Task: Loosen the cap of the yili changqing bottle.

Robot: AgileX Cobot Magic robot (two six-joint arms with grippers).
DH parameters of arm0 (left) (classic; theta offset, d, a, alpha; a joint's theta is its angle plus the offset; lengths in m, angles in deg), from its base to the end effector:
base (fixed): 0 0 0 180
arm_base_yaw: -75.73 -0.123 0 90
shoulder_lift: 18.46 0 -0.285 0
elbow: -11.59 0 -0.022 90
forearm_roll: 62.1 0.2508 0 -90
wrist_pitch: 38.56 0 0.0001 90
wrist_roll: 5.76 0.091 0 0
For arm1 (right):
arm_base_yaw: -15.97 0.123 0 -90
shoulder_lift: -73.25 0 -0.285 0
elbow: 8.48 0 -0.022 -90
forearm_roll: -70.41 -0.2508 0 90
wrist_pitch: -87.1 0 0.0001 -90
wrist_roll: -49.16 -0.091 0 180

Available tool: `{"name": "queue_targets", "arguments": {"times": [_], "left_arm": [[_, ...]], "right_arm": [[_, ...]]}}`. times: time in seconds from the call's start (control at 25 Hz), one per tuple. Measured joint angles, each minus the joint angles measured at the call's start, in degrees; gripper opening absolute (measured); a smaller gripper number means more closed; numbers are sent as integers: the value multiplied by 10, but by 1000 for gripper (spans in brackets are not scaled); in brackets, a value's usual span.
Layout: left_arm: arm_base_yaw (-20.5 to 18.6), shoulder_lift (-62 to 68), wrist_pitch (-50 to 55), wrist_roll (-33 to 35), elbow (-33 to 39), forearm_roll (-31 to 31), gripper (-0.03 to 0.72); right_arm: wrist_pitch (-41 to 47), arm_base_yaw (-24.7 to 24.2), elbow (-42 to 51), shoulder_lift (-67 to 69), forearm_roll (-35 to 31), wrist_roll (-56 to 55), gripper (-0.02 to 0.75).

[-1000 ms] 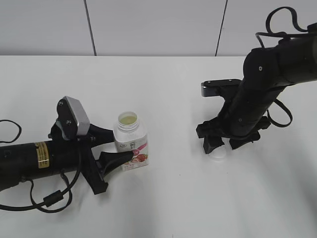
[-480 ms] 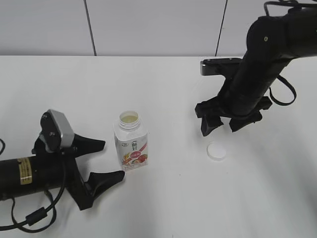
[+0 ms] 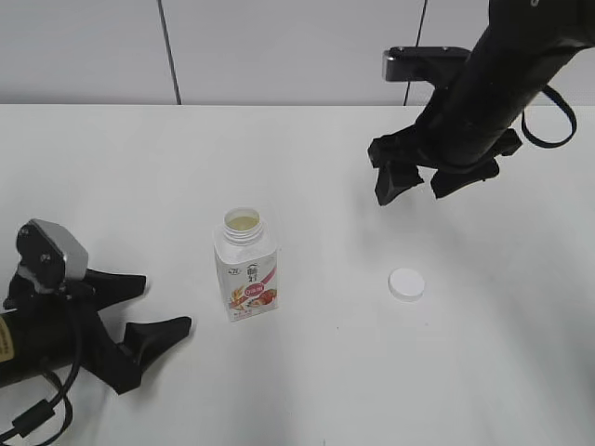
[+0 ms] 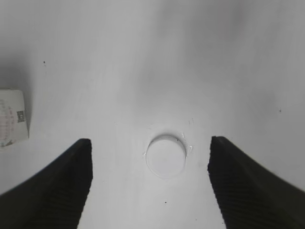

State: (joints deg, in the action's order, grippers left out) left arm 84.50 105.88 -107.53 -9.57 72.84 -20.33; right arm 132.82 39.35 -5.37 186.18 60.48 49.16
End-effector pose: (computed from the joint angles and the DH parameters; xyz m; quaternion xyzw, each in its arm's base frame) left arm 0.2069 -0.0891 0.0678 0.3178 0.7820 -0.2684 0.4642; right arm 0.3396 0.1591 0.2096 -0.1505 0.9733 0.1013 0.1403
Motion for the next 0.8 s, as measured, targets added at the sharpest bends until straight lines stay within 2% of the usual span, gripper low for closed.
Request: {"name": "queue_targets", "arguments": {"times": [0.16, 0.28, 0.4, 0.52, 0.8], "left_arm": [[-2, -30, 0, -21, 6, -68, 583], [-4, -55, 0, -45, 6, -106, 580], [-4, -77, 8, -48, 6, -124, 578], [-4, -97, 55, -55, 6, -154, 578], [-4, -125, 165, -99, 5, -172, 577]], "right_arm": [[6, 0, -16, -25, 6, 0, 596], [10, 0, -29, -42, 45, 0, 596], [21, 0, -45, -51, 99, 0, 596], [45, 0, -68, -54, 123, 0, 596], [86, 0, -94, -56, 132, 0, 596]]}}
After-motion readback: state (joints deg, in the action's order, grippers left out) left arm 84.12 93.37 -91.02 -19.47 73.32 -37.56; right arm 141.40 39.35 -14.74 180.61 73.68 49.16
